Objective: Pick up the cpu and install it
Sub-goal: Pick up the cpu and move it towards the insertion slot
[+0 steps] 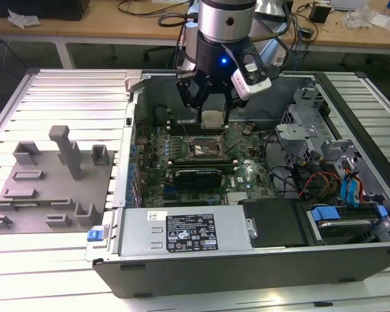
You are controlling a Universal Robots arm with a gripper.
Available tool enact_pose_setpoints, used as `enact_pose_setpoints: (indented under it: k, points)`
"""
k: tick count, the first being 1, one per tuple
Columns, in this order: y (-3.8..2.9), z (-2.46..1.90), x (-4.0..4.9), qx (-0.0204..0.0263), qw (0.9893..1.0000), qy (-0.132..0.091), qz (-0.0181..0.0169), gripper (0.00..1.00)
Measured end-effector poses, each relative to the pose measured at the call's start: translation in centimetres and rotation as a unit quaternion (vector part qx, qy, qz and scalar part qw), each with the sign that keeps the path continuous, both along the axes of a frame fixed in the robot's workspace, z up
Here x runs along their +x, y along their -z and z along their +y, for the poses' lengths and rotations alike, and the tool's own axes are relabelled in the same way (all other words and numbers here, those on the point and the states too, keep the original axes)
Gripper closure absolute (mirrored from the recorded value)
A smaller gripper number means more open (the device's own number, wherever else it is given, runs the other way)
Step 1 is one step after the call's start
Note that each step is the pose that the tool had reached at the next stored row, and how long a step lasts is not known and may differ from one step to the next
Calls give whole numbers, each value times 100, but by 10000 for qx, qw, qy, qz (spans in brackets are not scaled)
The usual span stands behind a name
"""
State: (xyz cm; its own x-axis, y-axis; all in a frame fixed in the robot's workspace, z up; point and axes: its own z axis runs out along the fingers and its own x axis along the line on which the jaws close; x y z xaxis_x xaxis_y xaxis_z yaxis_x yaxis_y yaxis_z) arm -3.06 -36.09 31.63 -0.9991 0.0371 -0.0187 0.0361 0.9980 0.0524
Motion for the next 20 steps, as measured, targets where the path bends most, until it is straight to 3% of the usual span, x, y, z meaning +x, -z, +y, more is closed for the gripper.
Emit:
enact_pose_setpoints:
  k: [7,12,15,18,20]
  points:
    - [148,105,-36,-1,10000,1,0,45]
    - [239,136,-64,0,10000,0,0,45]
    - [269,152,-74,-1,10000,0,0,45]
    - [303,202,-74,0,10000,1,0,45]
    - [304,202,-74,-1,10000,0,0,45]
